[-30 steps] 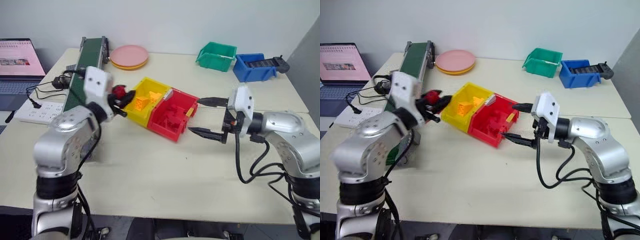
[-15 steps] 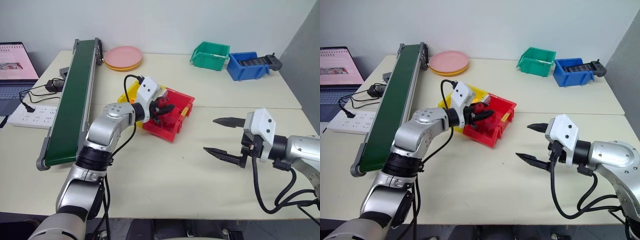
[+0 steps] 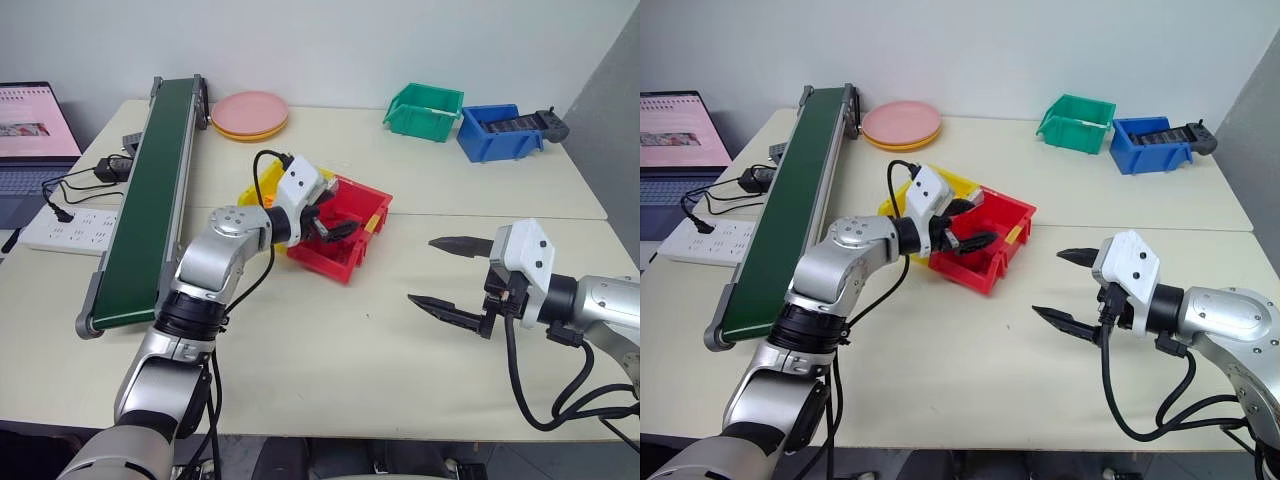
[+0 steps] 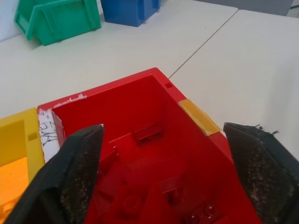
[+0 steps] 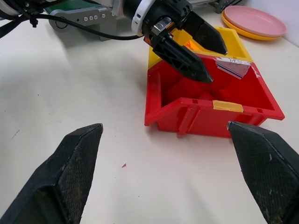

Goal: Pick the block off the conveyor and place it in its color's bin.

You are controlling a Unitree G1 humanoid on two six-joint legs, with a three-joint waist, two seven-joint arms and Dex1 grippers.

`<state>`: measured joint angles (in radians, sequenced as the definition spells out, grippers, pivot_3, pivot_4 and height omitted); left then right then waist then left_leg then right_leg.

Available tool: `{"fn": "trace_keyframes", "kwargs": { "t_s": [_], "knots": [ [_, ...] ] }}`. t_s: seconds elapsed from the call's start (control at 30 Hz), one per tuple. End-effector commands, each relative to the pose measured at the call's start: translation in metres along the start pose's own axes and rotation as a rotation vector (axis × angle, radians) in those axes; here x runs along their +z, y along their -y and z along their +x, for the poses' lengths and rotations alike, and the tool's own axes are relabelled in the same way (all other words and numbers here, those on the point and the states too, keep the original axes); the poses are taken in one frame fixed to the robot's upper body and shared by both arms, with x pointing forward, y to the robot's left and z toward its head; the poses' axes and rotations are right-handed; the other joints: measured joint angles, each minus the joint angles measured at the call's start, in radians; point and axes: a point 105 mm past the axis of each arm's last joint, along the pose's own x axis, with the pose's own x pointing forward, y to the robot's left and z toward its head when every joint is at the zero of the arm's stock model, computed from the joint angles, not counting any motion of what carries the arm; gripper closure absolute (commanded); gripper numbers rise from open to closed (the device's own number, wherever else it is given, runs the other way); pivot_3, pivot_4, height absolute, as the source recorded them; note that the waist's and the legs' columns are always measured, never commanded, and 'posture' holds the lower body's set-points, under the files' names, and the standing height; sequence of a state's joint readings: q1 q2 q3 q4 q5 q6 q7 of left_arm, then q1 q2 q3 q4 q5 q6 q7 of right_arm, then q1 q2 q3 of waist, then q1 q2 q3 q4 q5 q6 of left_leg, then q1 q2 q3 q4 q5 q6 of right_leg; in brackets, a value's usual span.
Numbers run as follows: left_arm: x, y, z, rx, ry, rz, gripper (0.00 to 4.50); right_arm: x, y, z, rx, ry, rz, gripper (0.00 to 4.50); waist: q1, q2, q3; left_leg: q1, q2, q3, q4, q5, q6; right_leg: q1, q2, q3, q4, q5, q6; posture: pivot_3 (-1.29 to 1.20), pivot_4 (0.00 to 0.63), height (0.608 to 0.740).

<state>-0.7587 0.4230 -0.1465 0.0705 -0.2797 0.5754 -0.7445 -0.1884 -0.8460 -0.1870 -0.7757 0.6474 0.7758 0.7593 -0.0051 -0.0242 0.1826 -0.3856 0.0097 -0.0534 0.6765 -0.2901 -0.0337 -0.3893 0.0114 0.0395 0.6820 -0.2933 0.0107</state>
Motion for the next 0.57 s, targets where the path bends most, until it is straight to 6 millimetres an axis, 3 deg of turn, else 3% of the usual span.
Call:
{"fn": "trace_keyframes", "kwargs": {
  "t_s": [0.03, 0.17, 0.27, 0.37, 0.47, 0.57],
  "knots": [
    [0.036, -0.001, -0.023, 0.022, 0.129, 0.104, 0.05, 0.007, 0.005, 0.0, -0.007, 0.021, -0.042, 0.0, -0.001, 0.0, 0.0, 0.0, 0.0, 0.0, 0.0, 0.0, 0.0, 0.0, 0.0, 0.0, 0.0, 0.0, 0.0, 0.0, 0.15, 0.74],
    [0.034, -0.01, -0.056, 0.135, 0.146, 0.125, 0.05, 0.008, 0.011, 0.006, 0.001, 0.043, -0.056, 0.0, -0.004, 0.0, 0.0, 0.001, 0.0, 0.0, 0.0, 0.0, 0.0, 0.0, 0.0, 0.0, 0.0, 0.0, 0.0, 0.0, 0.15, 0.74],
    [0.02, -0.015, -0.084, 0.23, 0.113, 0.133, 0.05, 0.008, 0.016, 0.011, 0.01, 0.067, -0.08, 0.0, -0.009, 0.0, 0.0, 0.002, 0.001, 0.0, 0.0, 0.0, 0.0, 0.0, 0.0, 0.001, 0.0, 0.0, 0.0, 0.0, 0.15, 0.74],
    [-0.003, -0.006, -0.114, 0.295, 0.06, 0.092, 0.05, 0.003, 0.023, 0.018, 0.011, 0.091, -0.106, 0.0, -0.011, 0.0, 0.0, 0.002, 0.001, 0.0, 0.0, 0.0, 0.0, 0.0, 0.0, 0.0, 0.0, 0.0, 0.0, 0.0, 0.15, 0.74],
    [-0.017, 0.006, -0.13, 0.321, 0.015, 0.082, 0.05, -0.005, 0.025, 0.021, 0.037, 0.1, -0.106, 0.0, -0.01, 0.0, 0.0, 0.001, 0.001, 0.0, 0.0, 0.0, 0.0, 0.001, -0.001, 0.0, 0.0, 0.0, 0.0, 0.0, 0.15, 0.74],
    [-0.016, 0.009, -0.132, 0.338, 0.029, 0.077, 0.05, -0.009, 0.027, 0.023, 0.051, 0.098, -0.115, 0.0, 0.0, 0.0, 0.0, 0.001, 0.0, 0.0, 0.0, 0.0, 0.0, 0.001, -0.002, -0.001, 0.0, 0.0, 0.0, 0.0, 0.15, 0.74]
  ]
}}
